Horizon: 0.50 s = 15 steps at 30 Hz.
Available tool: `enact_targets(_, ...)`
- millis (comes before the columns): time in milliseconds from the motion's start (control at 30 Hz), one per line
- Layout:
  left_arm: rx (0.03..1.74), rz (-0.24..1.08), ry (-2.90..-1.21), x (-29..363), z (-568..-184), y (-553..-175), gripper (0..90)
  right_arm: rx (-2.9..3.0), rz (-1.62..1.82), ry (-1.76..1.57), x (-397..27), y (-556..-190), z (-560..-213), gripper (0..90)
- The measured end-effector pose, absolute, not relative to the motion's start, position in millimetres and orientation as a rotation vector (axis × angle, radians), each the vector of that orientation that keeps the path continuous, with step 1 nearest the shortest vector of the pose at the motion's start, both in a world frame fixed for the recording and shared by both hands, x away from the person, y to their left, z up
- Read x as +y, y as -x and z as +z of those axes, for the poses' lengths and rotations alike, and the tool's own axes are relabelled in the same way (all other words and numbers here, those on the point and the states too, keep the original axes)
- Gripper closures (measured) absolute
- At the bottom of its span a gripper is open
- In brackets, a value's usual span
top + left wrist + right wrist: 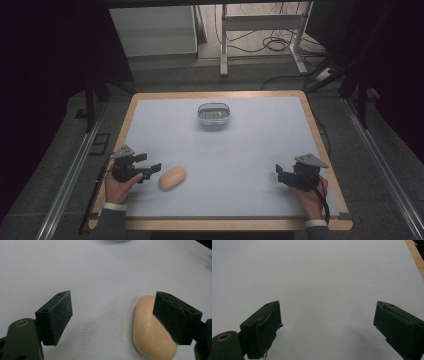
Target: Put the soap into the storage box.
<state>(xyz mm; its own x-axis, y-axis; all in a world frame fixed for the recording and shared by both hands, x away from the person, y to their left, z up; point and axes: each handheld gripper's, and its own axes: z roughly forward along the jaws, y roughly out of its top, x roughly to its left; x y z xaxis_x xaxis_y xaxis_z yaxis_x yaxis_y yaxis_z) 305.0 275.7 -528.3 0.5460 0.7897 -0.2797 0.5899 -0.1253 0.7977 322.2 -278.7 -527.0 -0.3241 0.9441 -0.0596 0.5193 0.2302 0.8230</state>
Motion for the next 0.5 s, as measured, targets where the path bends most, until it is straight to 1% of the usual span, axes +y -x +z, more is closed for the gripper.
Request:
enact_targets(133,1.146,0.273,-1.826,276.7,-528.4,-302.7,10.8,1.925,0.983,-1.301,-277.8,-318.3,-526.7,11.1)
enact_targets(200,1.166,0.300,-1.817,276.6,-528.3,-301.8,9.5,1.934,0.993,-1.291,-277.8,-318.1,-526.8,11.2)
enact_targets(267,1.166,0.300,-1.815,277.1,-527.9,-301.8,7.9,1.938,0.996,-1.289,-277.9,-318.1,-526.9,11.2)
enact_targets(367,1.157,0.322,-1.824,275.9,-526.3,-298.7,7.9,1.944,1.001,-1.284,-278.1,-318.1,-526.9,11.2)
enact_targets(467,1.150,0.360,-1.855,274.2,-523.0,-294.6,12.3,1.928,1.013,-1.296,-279.6,-317.5,-526.8,11.5)
enact_targets(500,1.152,0.368,-1.863,274.0,-522.3,-294.6,12.2,1.922,1.020,-1.299,-280.3,-317.1,-526.5,11.8)
